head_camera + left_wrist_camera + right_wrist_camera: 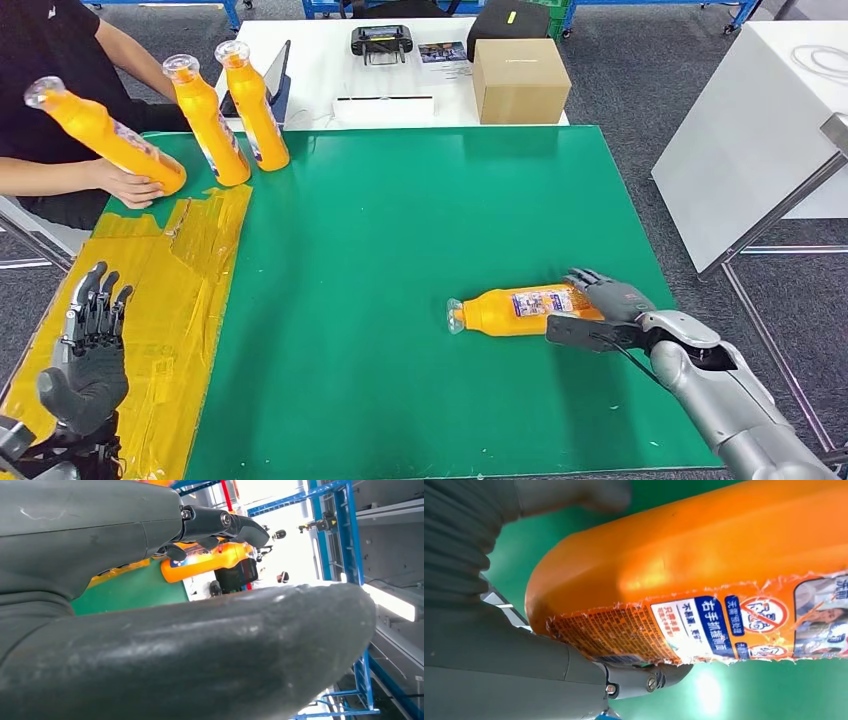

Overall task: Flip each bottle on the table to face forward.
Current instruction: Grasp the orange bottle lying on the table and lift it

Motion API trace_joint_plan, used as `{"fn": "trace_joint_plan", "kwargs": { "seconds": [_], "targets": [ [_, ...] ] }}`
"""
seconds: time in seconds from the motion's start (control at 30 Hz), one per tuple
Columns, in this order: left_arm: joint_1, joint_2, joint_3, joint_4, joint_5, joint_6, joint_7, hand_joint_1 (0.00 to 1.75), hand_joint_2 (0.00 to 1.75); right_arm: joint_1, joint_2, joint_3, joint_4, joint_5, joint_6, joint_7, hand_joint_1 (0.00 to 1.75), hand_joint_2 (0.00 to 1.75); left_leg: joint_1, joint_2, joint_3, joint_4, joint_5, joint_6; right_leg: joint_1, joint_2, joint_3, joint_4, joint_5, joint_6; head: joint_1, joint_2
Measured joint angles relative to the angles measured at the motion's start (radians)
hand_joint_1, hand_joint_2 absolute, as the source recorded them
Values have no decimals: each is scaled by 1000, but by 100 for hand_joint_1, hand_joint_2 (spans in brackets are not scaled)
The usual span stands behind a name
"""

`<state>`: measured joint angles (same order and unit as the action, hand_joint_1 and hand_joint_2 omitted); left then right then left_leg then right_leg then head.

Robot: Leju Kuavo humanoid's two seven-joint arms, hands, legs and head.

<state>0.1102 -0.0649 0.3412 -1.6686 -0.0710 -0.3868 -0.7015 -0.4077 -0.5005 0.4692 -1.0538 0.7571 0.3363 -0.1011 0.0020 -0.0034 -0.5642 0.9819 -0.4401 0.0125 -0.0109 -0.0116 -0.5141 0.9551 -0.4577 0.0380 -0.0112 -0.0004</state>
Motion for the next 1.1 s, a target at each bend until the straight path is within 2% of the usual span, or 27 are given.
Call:
{"fn": "trace_joint_plan", "kwargs": {
  "seconds": [0.27, 0.7, 0.77, 0.87, 0.93, 1.0, 1.1],
  "targets": [
    [-8, 0, -8, 12, 9, -2, 0, 0, 0, -39, -27, 65, 41, -24, 13, -8, 175, 175, 0, 0, 3, 0, 0, 0, 0, 0, 2, 0, 0, 0, 0, 0],
    [-11, 0, -8, 24, 15, -10, 0, 0, 0, -40, -54, 98, 53, -70, 11, 2, 175, 175, 0, 0, 8, 0, -2, 1, 0, 0, -3, -1, 0, 0, 0, 0],
    [-11, 0, -8, 27, 25, -16, 0, 0, 0, -31, -53, 98, 53, -98, -16, 8, 175, 175, 0, 0, 7, 0, -2, 1, 0, 0, 2, -1, 0, 0, 0, 0],
    [-8, -2, -8, 33, 47, -42, 1, 0, 0, 6, -21, 76, 46, -163, -127, -10, 175, 175, 0, 1, 7, 0, -2, 2, 1, 1, 8, -1, 0, 0, 0, 0],
    [-6, -9, -7, 34, 67, -66, 12, 0, 87, 53, 29, 33, 19, -228, -214, -54, 175, 175, 1, 1, 7, 0, -2, 2, 2, 2, 8, 0, 0, 0, 0, 0],
    [-5, -22, -8, 34, 105, -94, 48, 0, 175, 111, 101, -22, -40, -293, -276, -102, 175, 175, 1, 3, 6, 0, -2, 1, 3, 3, 6, 0, 0, 0, 0, 0],
    [-9, -49, -25, 34, 200, -126, 131, 0, 175, 168, 214, -78, -139, -358, -298, -132, 175, 175, 2, 2, 4, 0, -1, 1, 3, 3, 3, 1, 0, 0, -1, 0]
  ]
}}
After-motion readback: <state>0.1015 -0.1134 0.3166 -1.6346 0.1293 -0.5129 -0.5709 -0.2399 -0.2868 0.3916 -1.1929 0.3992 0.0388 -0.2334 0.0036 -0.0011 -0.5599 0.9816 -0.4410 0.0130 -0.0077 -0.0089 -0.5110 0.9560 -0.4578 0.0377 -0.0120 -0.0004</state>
